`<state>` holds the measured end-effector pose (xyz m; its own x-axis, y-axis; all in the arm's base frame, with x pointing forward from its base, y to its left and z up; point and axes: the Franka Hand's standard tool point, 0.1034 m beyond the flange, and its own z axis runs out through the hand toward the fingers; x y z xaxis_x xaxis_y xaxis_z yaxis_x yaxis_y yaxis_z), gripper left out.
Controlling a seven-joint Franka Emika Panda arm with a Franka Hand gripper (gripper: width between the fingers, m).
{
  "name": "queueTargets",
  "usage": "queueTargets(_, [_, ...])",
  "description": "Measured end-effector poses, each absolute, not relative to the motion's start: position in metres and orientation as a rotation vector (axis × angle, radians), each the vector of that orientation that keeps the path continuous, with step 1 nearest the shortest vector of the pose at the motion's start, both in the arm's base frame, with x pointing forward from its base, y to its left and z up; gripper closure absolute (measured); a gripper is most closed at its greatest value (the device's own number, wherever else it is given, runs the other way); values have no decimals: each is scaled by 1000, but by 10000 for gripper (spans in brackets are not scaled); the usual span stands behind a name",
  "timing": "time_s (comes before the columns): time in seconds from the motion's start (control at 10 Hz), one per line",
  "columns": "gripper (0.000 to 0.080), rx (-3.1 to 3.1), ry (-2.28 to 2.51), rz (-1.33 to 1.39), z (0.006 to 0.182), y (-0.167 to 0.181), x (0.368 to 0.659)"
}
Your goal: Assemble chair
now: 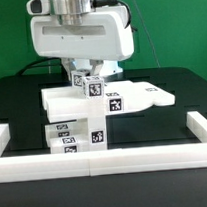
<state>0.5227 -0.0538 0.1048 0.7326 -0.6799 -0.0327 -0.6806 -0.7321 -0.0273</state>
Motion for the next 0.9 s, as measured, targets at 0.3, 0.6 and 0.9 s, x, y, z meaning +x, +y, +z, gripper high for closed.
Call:
queueTargets(0.3, [193, -2942, 999, 31, 105, -53, 522])
queueTargets(0.6, [152, -3033, 673, 27, 105, -49, 522])
queueTargets(0.9, [150, -3095, 259, 20, 105, -49, 522])
